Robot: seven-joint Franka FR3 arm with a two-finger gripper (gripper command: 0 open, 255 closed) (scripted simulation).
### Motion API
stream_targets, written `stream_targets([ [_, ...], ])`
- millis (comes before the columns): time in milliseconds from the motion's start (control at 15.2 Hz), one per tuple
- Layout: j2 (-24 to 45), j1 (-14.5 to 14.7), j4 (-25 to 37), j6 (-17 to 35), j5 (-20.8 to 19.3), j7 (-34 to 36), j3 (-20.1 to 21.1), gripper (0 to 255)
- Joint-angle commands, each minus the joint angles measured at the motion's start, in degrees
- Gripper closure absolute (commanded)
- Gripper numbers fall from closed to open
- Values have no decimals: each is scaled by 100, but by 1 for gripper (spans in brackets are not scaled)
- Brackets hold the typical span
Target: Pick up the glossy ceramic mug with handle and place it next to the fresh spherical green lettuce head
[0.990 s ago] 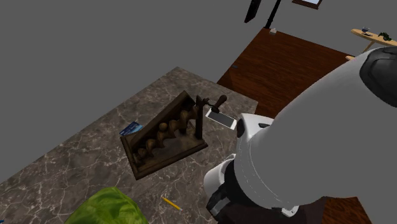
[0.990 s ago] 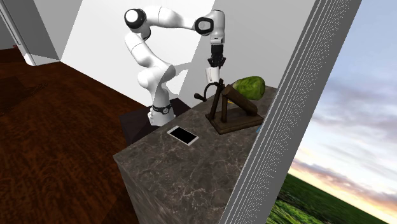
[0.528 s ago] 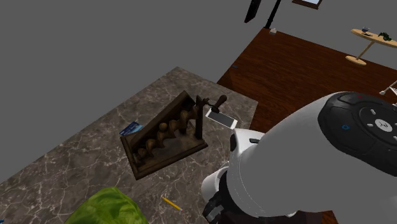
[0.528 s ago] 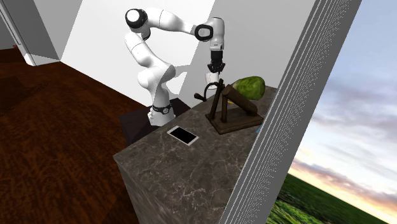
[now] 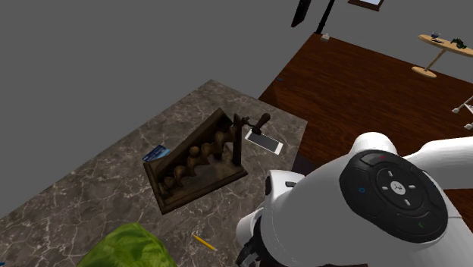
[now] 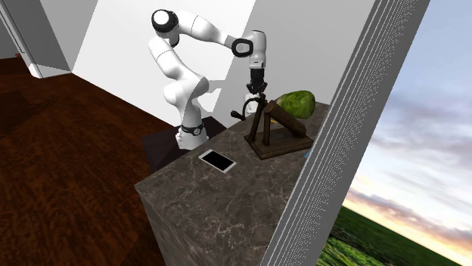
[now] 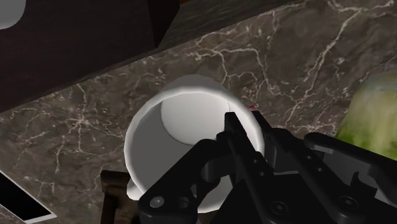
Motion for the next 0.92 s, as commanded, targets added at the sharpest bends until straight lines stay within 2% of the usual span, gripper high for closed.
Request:
stream_targets([
  [0, 69, -30, -88, 175, 58, 7, 120, 255],
  [396, 306, -143, -336, 706, 236, 42, 520, 255],
  [858, 306, -144, -336, 705, 236, 41, 521, 255],
])
